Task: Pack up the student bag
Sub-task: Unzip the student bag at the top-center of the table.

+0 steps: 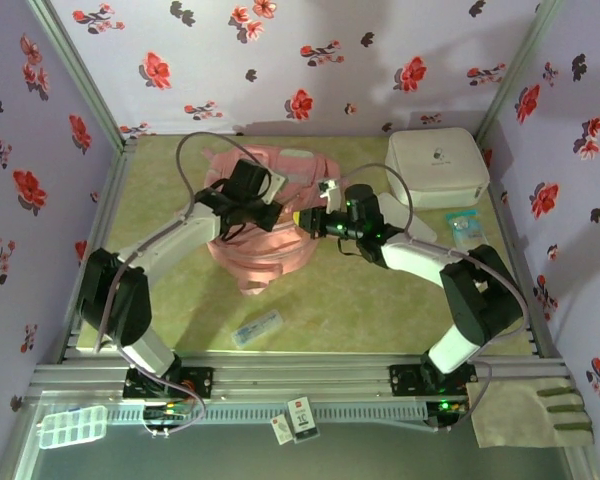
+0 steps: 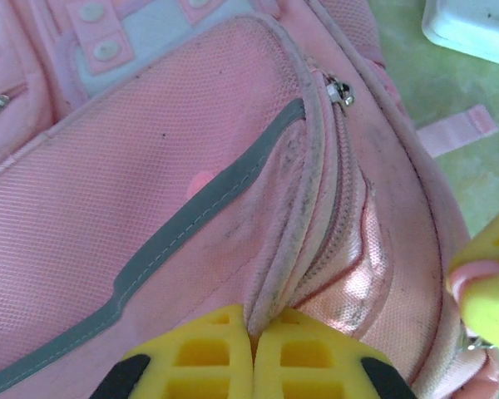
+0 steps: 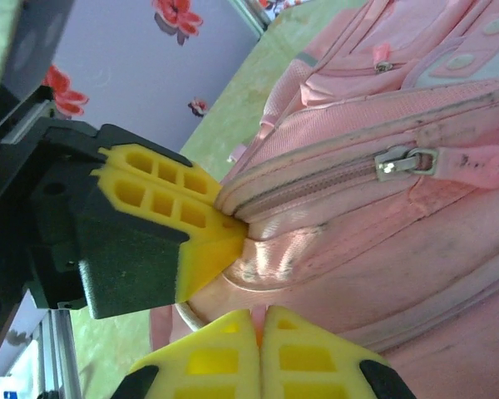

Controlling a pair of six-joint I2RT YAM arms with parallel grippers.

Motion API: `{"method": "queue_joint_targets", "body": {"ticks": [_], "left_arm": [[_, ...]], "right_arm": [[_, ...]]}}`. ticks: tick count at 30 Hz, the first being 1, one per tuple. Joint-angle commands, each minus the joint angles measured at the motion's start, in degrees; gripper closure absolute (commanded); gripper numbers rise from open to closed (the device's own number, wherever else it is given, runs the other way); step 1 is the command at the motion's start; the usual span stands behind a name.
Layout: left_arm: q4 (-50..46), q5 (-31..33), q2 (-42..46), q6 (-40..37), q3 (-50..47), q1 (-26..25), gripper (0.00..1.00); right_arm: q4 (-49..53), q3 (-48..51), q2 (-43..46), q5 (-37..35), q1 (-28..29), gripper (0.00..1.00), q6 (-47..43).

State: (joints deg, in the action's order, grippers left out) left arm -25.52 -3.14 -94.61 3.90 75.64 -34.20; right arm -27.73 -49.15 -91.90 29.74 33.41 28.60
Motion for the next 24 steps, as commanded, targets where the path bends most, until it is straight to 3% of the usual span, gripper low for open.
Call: {"method": "queue_joint_targets", "body": {"ticks": [1, 9, 13, 16, 24], "left_arm": [[8.6, -4.26, -2.54, 5.72, 5.64, -0.3, 1.0], [11.2, -7.39, -5.13, 8.54, 7.13, -0.09, 1.0], [12.23, -7.34, -2.57, 7.45, 4.5, 0.44, 1.0], [13.14, -7.33, -0.25, 5.86, 2.0, 0.71, 1.0], [15.63, -7.36, 4.28, 2.43, -2.13, 0.75, 1.0]], "right_arm": [[-8.02, 2.87, 2.32, 3.22, 2.21, 1.0, 3.43], [-15.9, 7.71, 1.81, 1.04, 3.84, 0.98, 5.48], [-16.48, 11.06, 7.07, -2.53, -0.36, 0.66, 9.77], [-9.91, 9.65, 9.78, -2.84, -4.36, 0.46, 14.05], [2.43, 2.65, 8.12, -1.89, -8.17, 0.25, 22.41]]}}
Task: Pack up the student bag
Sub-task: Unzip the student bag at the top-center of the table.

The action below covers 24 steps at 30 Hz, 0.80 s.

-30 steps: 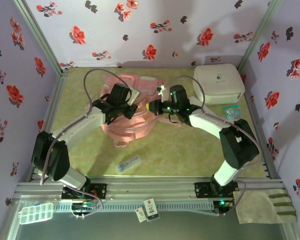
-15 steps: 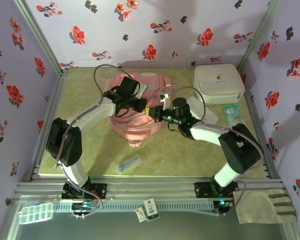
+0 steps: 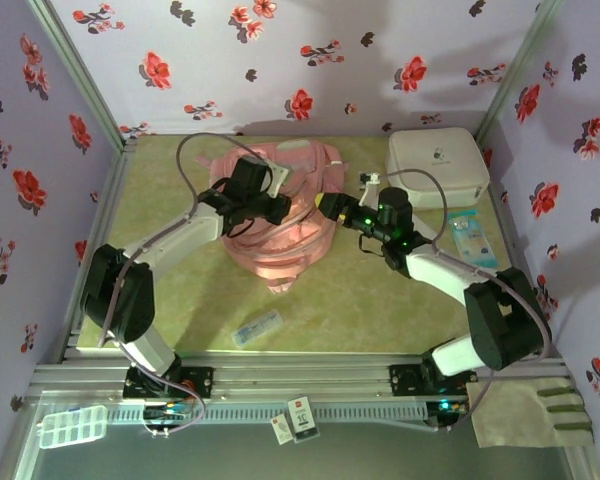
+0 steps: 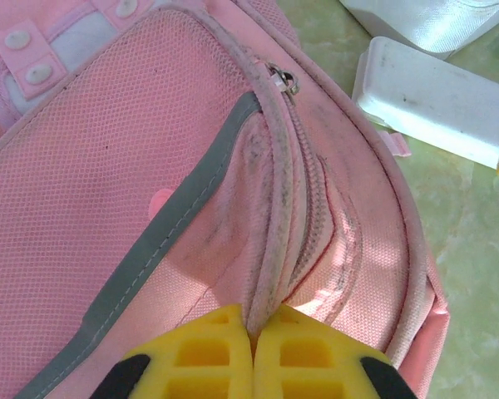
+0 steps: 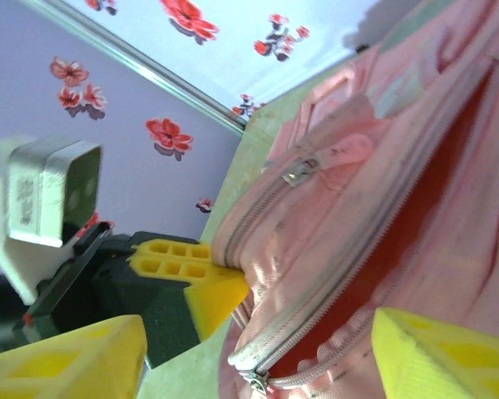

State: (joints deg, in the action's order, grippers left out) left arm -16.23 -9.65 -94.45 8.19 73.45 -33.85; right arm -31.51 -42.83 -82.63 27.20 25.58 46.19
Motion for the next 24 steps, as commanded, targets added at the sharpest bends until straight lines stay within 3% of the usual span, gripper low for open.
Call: {"method": "queue_joint_targets", "body": {"ticks": [1, 6, 12, 22, 24], "left_arm": [[6.41, -1.24, 4.43, -2.39, -0.06, 0.45, 1.0], [6.47, -2.3, 4.98, -4.7, -0.73, 0.45, 1.0], [6.74, -2.89, 4.96, -4.71, -1.01, 0.45, 1.0], [5.24, -2.92, 5.23, -4.91, -1.32, 0.44, 1.0], [4.02, -2.92, 5.49, -5.19, -1.14, 0.45, 0.96]], "right_arm": [[9.03, -5.65, -1.87, 1.15, -0.37, 0.25, 5.31], [13.36, -12.5, -6.63, 5.39, -0.36, 0.23, 10.13], [20.27, -18.24, -11.29, 4.36, -0.36, 0.22, 11.07], [21.84, -23.79, -16.09, 3.12, -0.03, 0.2, 15.02], [20.65, -25.46, -18.29, 4.82, 0.29, 0.21, 16.49]]}}
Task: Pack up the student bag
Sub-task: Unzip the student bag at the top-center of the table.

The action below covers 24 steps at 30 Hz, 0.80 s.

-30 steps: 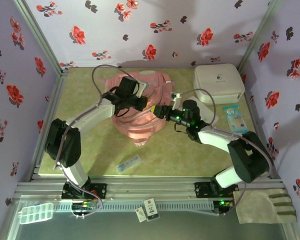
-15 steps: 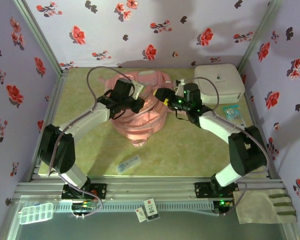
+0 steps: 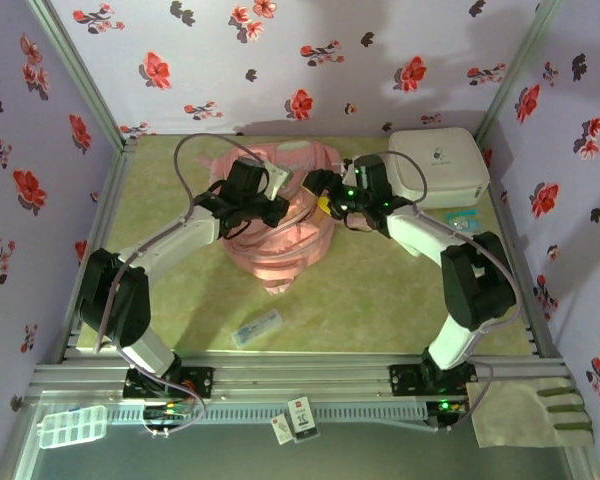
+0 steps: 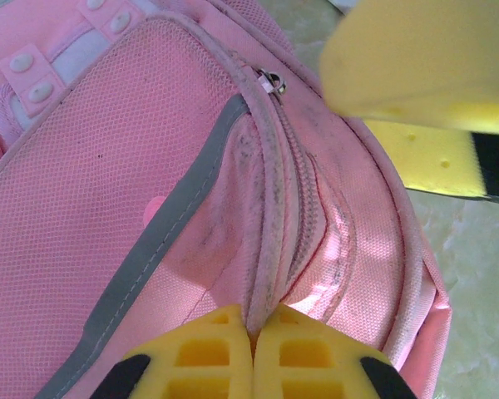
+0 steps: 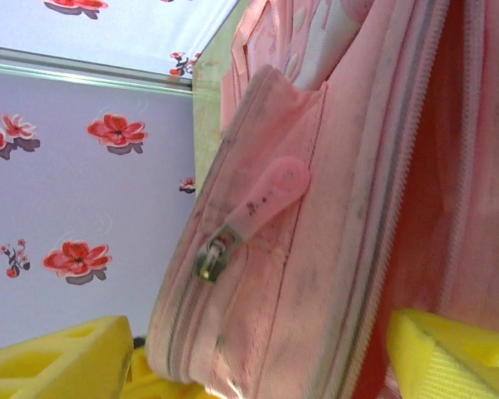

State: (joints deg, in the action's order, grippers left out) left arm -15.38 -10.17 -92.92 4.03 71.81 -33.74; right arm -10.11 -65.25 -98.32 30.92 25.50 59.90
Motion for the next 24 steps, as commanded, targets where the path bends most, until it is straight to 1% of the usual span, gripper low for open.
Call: {"method": "queue_joint_targets", "body": {"ticks": [1, 4, 7, 9, 11, 14, 18, 21, 24], "left_arm": [[2.78, -2.31, 4.22, -1.13, 0.47, 0.34, 0.93], [1.53, -1.52, 5.3, -0.77, -0.14, 0.34, 0.74], [-0.08, 1.45, 7.1, 1.15, -1.23, 0.3, 0.52], [-1.03, 5.0, 9.12, 4.28, -2.68, 0.34, 0.45], [-2.11, 7.64, 11.21, 9.51, -4.15, 0.29, 0.42], [-3.41, 8.85, 13.9, 17.21, -6.88, -1.0, 0.39], [-3.41, 10.8, 15.34, 25.12, -9.87, -5.46, 0.37], [-2.83, 11.51, 14.39, 30.37, -10.38, -8.38, 0.37], [-2.68, 13.8, 12.64, 34.56, -10.46, -10.58, 0.39]], "right_arm": [[-1.73, -3.69, -3.46, 2.14, 0.59, 0.22, 3.53], [-4.16, -5.59, -5.9, 4.48, 1.69, 0.25, 5.47], [-4.3, -6.94, -6.84, 5.14, 2.53, 0.3, 5.99], [-4.47, -7.38, -7.18, 4.94, 2.87, 0.33, 6.46], [-4.72, -7.88, -7.44, 5.19, 3.11, 0.41, 6.83], [-4.49, -9.07, -7.96, 5.68, 3.46, 0.52, 6.92], [-4.39, -10.17, -8.7, 6.26, 4.01, 0.65, 6.71], [-4.22, -10.81, -9.09, 6.36, 4.46, 0.71, 6.55], [-4.23, -11.36, -9.22, 6.44, 4.74, 0.73, 6.61]]}}
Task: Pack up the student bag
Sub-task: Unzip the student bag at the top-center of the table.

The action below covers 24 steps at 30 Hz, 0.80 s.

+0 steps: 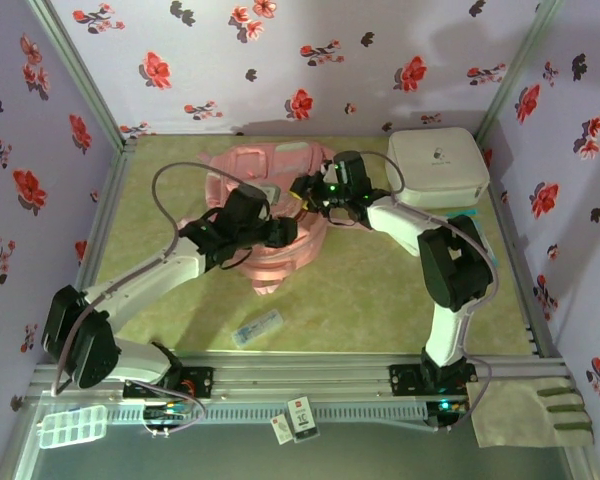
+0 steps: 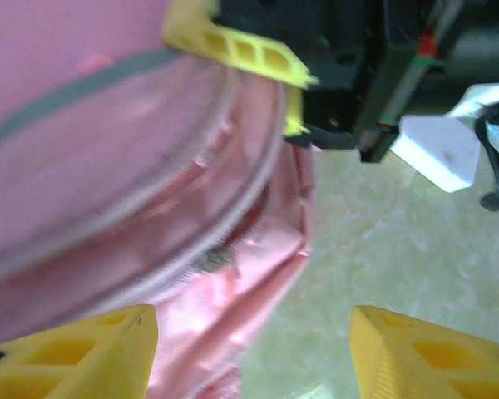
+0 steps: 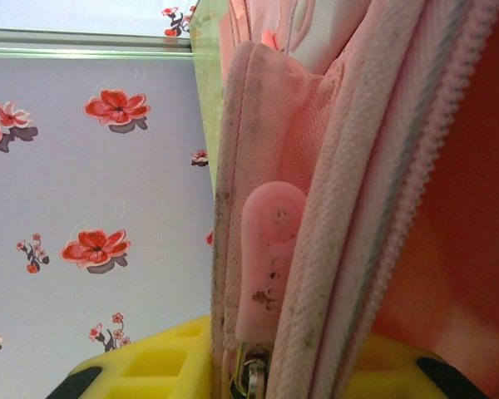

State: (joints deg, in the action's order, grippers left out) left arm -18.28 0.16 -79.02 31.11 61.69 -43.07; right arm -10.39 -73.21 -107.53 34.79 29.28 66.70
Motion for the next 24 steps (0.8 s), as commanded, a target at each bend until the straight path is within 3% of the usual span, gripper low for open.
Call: {"method": "queue_joint_targets", "body": {"ticks": [1, 11, 24], "left_arm": [[0.18, 5.07, -1.8, 8.44, -0.39, -1.96, 0.4], [-0.76, 12.66, -6.03, 15.58, -0.3, -2.72, 0.66], [1.1, 11.53, -9.65, 15.12, 2.11, -3.25, 0.68]], "right_arm": [[-4.06, -3.51, -0.04, 2.6, 1.03, 0.73, -0.21], [-4.11, -3.33, 1.03, 1.95, 1.48, 0.75, -0.37], [-4.36, -2.97, 1.19, 1.78, 2.01, 0.75, -0.66]]}}
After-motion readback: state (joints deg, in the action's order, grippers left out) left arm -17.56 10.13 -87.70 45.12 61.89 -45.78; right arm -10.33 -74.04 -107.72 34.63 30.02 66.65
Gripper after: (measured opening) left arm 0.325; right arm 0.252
